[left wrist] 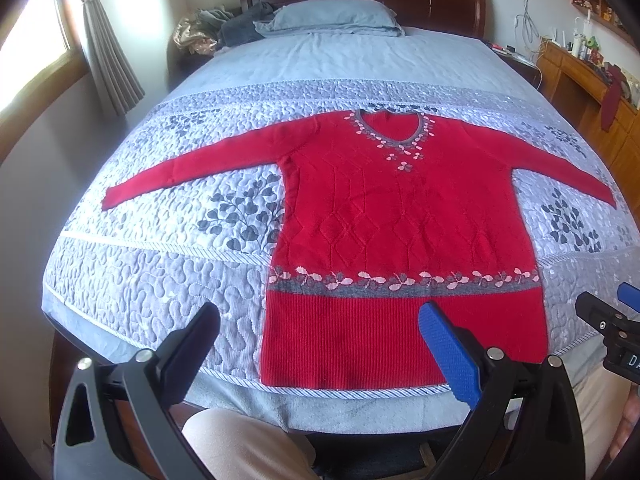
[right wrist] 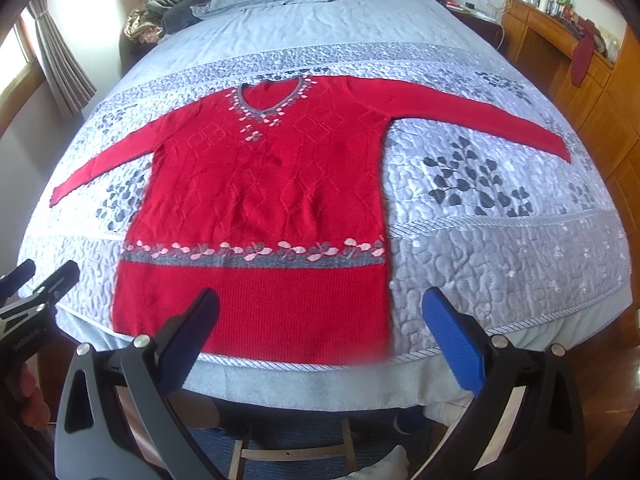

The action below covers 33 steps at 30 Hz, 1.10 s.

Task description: Fold small clothes

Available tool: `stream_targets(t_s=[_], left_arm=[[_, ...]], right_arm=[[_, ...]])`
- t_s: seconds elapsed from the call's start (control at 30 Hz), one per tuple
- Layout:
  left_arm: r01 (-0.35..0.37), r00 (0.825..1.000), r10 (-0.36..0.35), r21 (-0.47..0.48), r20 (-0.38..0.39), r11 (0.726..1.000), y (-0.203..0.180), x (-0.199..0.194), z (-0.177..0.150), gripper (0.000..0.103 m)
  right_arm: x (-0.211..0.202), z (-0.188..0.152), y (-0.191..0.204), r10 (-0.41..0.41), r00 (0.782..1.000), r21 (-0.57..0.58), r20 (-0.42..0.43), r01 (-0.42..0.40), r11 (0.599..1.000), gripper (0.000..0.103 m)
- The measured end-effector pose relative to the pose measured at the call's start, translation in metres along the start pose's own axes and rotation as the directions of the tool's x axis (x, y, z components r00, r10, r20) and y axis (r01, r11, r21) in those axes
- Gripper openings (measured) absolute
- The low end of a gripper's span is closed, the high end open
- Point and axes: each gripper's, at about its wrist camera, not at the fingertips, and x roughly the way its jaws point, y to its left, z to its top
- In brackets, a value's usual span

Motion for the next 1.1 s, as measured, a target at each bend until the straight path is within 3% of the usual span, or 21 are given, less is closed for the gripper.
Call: stream_targets(t_s=[1.1], left_arm=[[-0.011,1.000,0.011,-0.004,0.008,1.000,0.0005,0.0003,-0.0006,0.099]], right_arm=[[-0.0013,-0.0006,0.0009,0.003,1.000,0.024,0.017,-0.004,1.000,0.100]])
